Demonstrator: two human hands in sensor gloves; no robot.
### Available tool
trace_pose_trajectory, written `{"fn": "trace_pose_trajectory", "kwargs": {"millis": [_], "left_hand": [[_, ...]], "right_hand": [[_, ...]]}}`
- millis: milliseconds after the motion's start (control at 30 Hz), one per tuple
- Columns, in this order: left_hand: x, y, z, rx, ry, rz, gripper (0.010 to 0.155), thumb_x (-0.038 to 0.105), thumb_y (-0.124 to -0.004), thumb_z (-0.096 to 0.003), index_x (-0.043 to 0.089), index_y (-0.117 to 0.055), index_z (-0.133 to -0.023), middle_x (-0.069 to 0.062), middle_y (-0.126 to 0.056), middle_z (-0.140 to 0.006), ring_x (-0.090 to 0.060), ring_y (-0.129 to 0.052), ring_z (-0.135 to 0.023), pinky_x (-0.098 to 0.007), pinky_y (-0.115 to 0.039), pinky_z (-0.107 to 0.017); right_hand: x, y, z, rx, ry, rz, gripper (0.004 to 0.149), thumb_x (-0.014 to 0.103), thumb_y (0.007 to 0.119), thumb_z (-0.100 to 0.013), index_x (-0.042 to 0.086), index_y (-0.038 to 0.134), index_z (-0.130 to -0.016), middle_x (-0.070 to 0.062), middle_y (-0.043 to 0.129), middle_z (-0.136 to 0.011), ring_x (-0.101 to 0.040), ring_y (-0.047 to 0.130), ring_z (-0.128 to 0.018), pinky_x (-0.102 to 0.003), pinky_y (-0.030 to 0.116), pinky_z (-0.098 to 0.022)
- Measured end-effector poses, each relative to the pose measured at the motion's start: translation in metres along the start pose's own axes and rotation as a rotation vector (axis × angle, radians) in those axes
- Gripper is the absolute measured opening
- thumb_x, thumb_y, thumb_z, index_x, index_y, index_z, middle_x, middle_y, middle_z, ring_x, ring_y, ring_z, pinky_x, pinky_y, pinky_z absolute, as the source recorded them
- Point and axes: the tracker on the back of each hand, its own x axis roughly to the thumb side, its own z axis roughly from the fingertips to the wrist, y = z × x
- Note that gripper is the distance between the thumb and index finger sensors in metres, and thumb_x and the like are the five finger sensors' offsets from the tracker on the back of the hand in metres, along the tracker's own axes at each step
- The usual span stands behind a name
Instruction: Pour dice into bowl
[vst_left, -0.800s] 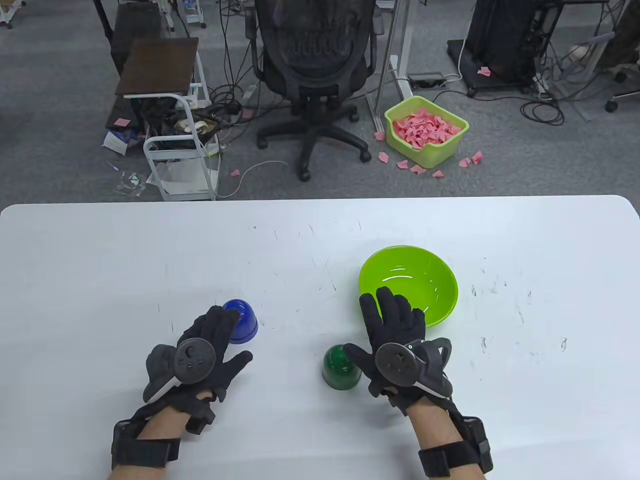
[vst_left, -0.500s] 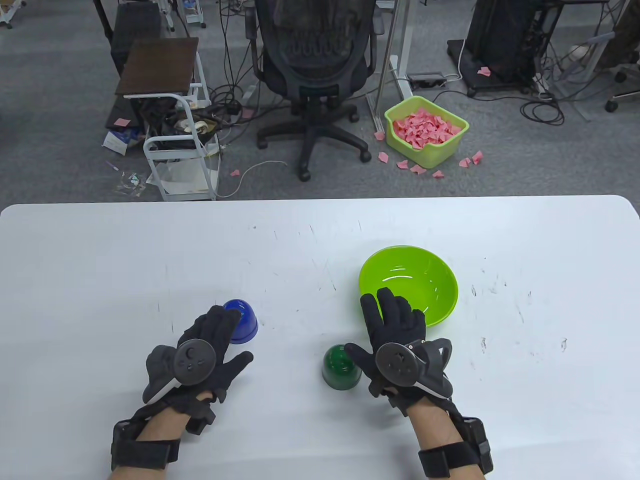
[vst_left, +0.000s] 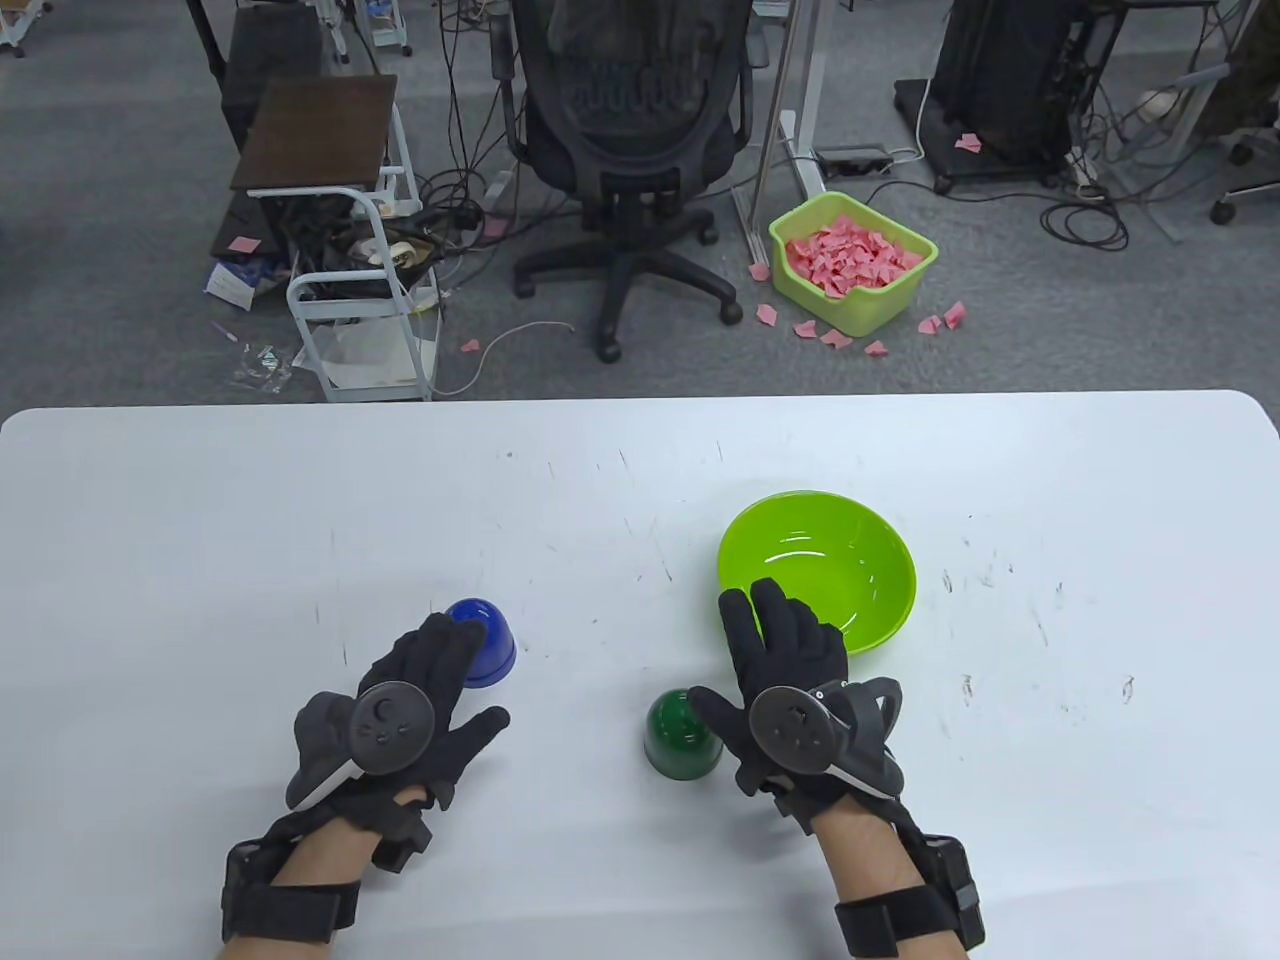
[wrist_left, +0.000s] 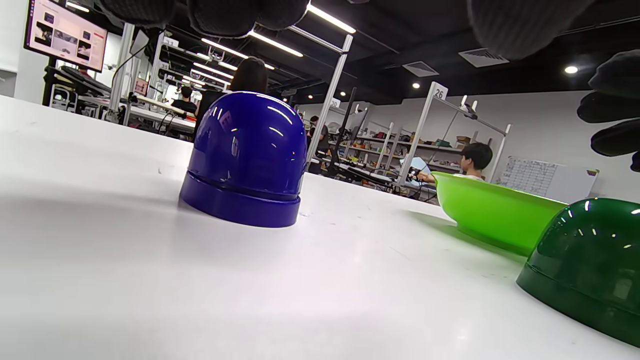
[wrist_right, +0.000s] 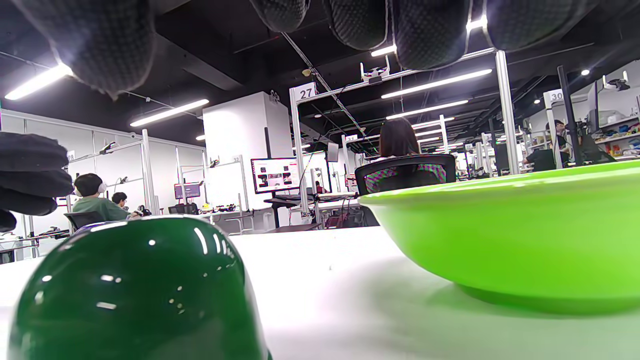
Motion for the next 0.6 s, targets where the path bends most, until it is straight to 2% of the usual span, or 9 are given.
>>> {"fn": "trace_pose_trajectory", "kwargs": {"millis": [600], "left_hand": [[0.0019, -0.0004, -0.0011, -0.013, -0.015, 0.018, 0.084, 0.067, -0.07, -0.0452, 0.038, -0.03, -0.113, -0.011, -0.041, -0.121, -0.04, -0.051, -0.11, -0.064, -0.052, -0.078]], "right_hand": [[0.0083, 0.0022, -0.0019, 0.005, -0.041, 0.007, 0.088, 0.059, 0.077, -0.047, 0.01, 0.041, -0.111, -0.031, 0.048, -0.115, -0.061, 0.063, -0.09, -0.076, 0.058, -0.061]]}}
